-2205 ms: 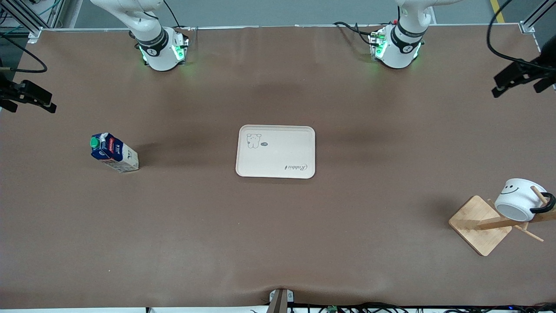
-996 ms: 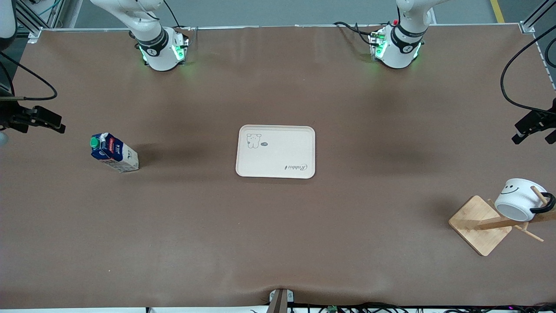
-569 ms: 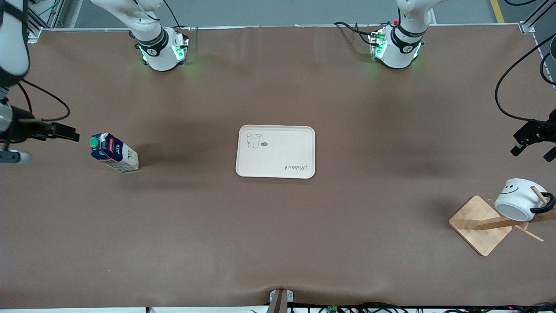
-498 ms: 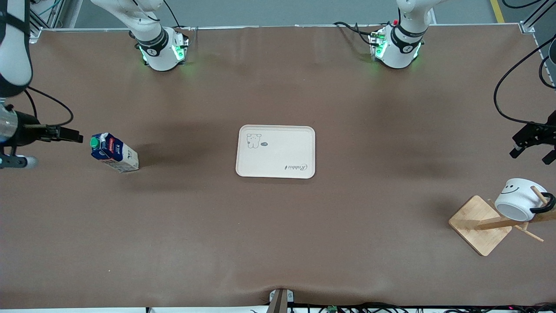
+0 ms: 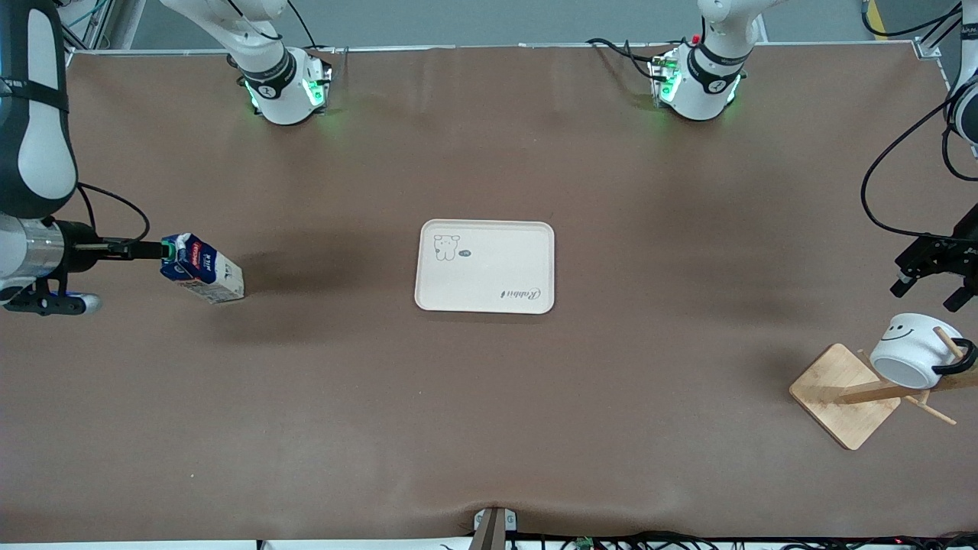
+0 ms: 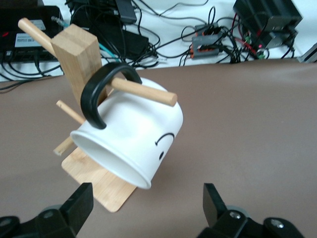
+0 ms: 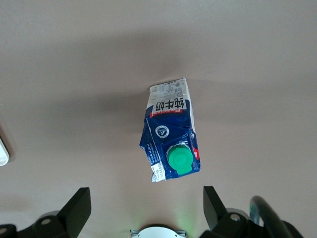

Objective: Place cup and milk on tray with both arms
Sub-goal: 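Close the right gripper on the milk carton while the left gripper reaches the mug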

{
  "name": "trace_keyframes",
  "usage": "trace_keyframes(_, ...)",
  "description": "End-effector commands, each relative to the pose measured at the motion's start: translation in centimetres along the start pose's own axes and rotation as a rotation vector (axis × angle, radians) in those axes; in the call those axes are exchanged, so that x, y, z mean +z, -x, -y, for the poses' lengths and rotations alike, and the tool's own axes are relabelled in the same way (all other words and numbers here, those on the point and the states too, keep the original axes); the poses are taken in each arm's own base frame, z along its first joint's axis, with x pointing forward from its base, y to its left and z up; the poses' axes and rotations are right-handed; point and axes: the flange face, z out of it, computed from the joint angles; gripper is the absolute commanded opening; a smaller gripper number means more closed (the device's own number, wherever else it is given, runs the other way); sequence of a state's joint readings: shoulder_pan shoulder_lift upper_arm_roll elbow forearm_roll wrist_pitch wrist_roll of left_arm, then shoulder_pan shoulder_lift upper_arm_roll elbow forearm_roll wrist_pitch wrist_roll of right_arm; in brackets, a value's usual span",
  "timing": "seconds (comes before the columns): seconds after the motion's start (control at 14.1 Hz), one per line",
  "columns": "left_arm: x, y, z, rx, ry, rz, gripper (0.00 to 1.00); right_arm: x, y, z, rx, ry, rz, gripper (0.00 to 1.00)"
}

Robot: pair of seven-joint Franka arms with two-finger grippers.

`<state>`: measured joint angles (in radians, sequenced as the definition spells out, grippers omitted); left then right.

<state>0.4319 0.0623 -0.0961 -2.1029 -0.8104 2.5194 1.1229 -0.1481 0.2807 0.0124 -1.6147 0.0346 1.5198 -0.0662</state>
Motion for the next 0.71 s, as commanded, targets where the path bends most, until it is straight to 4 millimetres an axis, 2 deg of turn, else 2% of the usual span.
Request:
trace_keyframes(0.0, 0.4, -0.9, 1.0, 0.001, 0.012, -0.059, 0.91, 0.4, -0.1, -0.2, 0.014, -0.027, 0.021, 1.00)
trace_keyframes(0.14, 1.0, -1.2, 1.3, 0.011, 0.028, -0.091, 0.87, 2.0, -0.2, 0.5, 0.012, -0.022, 0.048, 1.00)
trace_keyframes(0.21, 1.2, -1.5, 1.6, 0.016, 0.030, -0.103, 0.85, 3.1, -0.2, 0.5, 0.012, -0.020, 0.062, 1.00)
trace_keyframes(0.36, 1.0, -2.0, 1.5, 0.022, 0.029, -0.113, 0.76, 5.1, -0.2, 0.0, 0.004, -0.005, 0.063, 1.00)
trace_keyframes(0.57, 1.5, -2.4, 1.2, 0.012, 0.042, -0.124, 0.61, 5.8, -0.7, -0.4, -0.072, 0.013, 0.008, 1.00)
trace_keyframes(0.64, 1.5, -2.8, 0.9, 0.015, 0.045, -0.131, 0.59, 5.9, -0.8, -0.7, -0.078, 0.029, -0.003, 1.00)
